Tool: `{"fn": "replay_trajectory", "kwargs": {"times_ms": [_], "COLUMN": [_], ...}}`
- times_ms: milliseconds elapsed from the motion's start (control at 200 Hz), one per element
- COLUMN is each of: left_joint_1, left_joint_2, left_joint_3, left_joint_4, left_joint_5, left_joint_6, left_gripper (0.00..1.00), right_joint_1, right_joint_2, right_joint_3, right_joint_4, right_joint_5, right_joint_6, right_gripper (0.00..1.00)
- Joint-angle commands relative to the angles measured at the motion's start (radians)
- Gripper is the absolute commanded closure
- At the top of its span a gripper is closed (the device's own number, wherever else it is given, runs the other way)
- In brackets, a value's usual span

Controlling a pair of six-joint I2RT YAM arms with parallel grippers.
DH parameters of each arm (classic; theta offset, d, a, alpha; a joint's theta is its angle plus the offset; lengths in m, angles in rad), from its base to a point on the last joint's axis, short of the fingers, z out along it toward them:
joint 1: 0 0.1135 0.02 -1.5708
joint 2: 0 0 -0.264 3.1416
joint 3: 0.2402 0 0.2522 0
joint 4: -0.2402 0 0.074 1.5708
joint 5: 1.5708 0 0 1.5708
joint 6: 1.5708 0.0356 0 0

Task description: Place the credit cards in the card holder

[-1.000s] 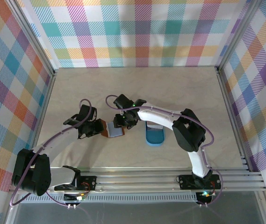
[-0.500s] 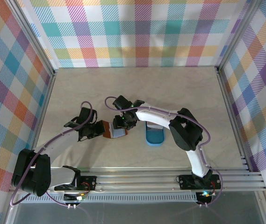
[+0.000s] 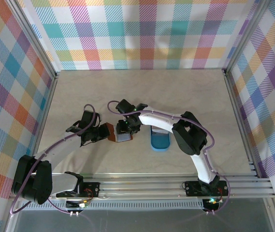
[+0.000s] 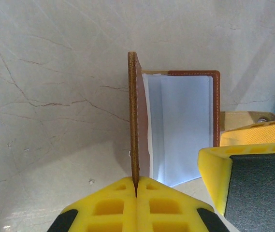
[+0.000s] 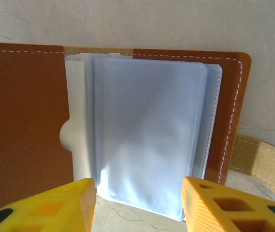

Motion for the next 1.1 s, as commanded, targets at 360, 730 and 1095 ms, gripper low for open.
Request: {"fn": "replay_trajectory", "kwargs": {"times_ms": [360,730,1095], "left_joint_1": [0.014,0.014,0.013], "left_joint_2": [-0.017,-0.004,0.004], "left_joint_3": [-0.026,-0.029,-0.026], "left_joint_4": [0.01,0.01,0.001], "left_joint_5": [0.006,-0.005,-0.022], "left_joint_6": [0.011,0.02,0.028], "left_gripper": [1.0,1.0,1.0], "right_joint_1": [-0.003,-0.003,-0.005], "right_joint_2": [0.055,0.061,0.067], "right_joint_3": [0.033,0.031,0.031], "right_joint_4": [-0.03,-0.023,0.013], "right_joint_5": [0.007,-0.013,-0.065], "right_joint_6": [-0.007,-0.003,0.032], "right_gripper": [0.47,0.47,0.53]}}
